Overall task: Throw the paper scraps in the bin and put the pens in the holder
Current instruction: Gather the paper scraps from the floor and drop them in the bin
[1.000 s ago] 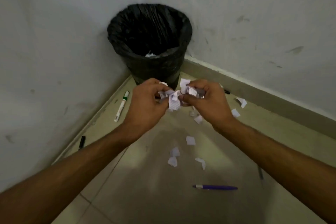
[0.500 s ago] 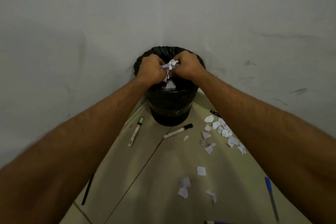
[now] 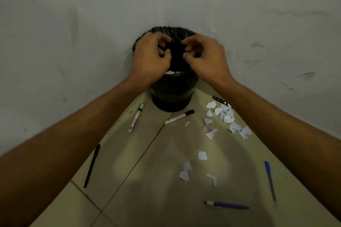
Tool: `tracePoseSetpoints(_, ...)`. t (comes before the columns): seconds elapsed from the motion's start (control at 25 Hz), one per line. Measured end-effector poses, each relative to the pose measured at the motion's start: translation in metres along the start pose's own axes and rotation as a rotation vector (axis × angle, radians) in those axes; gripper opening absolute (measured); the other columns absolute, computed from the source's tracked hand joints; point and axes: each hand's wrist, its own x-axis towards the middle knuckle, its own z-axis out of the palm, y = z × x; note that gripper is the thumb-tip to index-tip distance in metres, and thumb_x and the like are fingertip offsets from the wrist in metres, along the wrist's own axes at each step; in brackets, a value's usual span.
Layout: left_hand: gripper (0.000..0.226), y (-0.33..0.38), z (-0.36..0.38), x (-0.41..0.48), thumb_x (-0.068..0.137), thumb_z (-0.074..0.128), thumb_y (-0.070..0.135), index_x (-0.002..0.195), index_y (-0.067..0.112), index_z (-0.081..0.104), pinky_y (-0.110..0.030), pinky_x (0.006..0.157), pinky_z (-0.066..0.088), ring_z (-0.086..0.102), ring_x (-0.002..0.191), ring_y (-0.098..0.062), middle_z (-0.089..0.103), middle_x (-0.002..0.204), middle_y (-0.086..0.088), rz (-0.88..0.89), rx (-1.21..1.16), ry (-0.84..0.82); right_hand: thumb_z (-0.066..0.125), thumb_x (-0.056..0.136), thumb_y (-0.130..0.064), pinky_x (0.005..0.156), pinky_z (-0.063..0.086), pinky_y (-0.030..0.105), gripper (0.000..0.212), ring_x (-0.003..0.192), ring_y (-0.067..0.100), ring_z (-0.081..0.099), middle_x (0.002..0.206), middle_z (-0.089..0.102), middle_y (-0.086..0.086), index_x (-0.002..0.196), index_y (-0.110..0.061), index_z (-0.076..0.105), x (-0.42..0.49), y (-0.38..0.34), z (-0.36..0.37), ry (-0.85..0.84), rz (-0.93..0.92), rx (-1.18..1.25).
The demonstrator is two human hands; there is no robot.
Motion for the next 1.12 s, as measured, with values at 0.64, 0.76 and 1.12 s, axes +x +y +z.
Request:
tracePoseSetpoints(0.64,0.037,-0.056,0.133,-0.265,0.085,0.065,0.02,0.121,0.014,0.061,-0.026,0.084,0.043,0.059,0.103,-0.024,0.057,0.113,-0.007,-0.102,0.09,-0.978,0.073,0.081,-0.012,0.078,0.047,0.026,0.047,0.103,0.028,0.061,0.116,0.052,0.008,0.125,-0.019,0.058,-0.237,0.169,0.014,-0.846,0.308,-0.474)
tracePoseSetpoints(0.76,0.051,-0.054,0.142,-0.239,0.08,0.06,0.008,0.131,0.013,0.056,-0.028,0.094,0.044,0.055,0.114,-0.024,0.054,0.125,-0.009,-0.072,0.094,-0.847,0.074,0.081,-0.021,0.083,0.053,0.035,0.058,0.105,0.027,0.06,0.124,0.05,0.006,0.135,-0.024,0.053,-0.222,0.174,0.019,-0.773,0.236,-0.463)
tracePoseSetpoints(1.12,0.073,-0.057,0.172,-0.192,0.087,0.052,0.011,0.152,0.004,0.018,-0.045,0.119,0.023,0.013,0.148,-0.034,0.011,0.161,-0.017,0.113,0.428,-1.026,0.064,0.089,-0.036,0.092,0.049,0.034,0.045,0.113,0.02,0.055,0.129,0.052,0.001,0.132,-0.026,0.058,-0.232,0.169,0.016,-0.905,0.161,-0.386)
